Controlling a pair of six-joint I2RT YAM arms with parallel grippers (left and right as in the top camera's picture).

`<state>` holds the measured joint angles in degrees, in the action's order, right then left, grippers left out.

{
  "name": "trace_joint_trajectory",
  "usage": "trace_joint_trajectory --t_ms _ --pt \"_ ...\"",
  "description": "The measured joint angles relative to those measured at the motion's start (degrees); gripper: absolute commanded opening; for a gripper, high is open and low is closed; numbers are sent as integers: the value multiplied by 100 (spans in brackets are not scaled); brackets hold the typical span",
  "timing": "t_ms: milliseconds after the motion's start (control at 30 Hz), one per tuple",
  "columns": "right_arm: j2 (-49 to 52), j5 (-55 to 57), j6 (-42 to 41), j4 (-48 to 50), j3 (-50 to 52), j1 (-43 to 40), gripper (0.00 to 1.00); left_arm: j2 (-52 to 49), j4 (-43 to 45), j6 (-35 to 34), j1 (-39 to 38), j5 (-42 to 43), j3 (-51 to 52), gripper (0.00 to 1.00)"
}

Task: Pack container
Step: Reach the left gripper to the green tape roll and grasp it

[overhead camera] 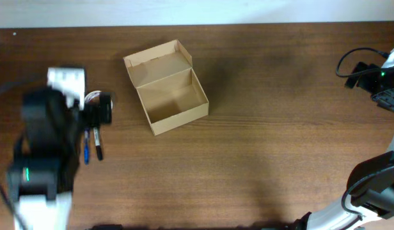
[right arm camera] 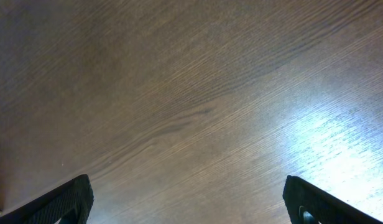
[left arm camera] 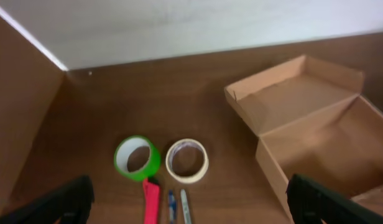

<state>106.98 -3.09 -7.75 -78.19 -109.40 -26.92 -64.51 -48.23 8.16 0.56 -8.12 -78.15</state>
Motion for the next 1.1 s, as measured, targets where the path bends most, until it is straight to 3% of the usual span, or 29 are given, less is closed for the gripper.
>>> trace_joint_trajectory --t_ms 167,533,767,1100 --pt "0 0 0 4 0 0 99 -1056 -649 44 0 195 -870 100" --pt "0 0 0 4 0 0 99 -2020 -1681 190 608 376 -1016 99" --pt "0 2 0 4 0 0 99 -2809 -1716 -66 1637 562 -1040 78" --pt "0 0 -2 4 0 0 99 -4201 -1722 -426 2500 623 -1661 76"
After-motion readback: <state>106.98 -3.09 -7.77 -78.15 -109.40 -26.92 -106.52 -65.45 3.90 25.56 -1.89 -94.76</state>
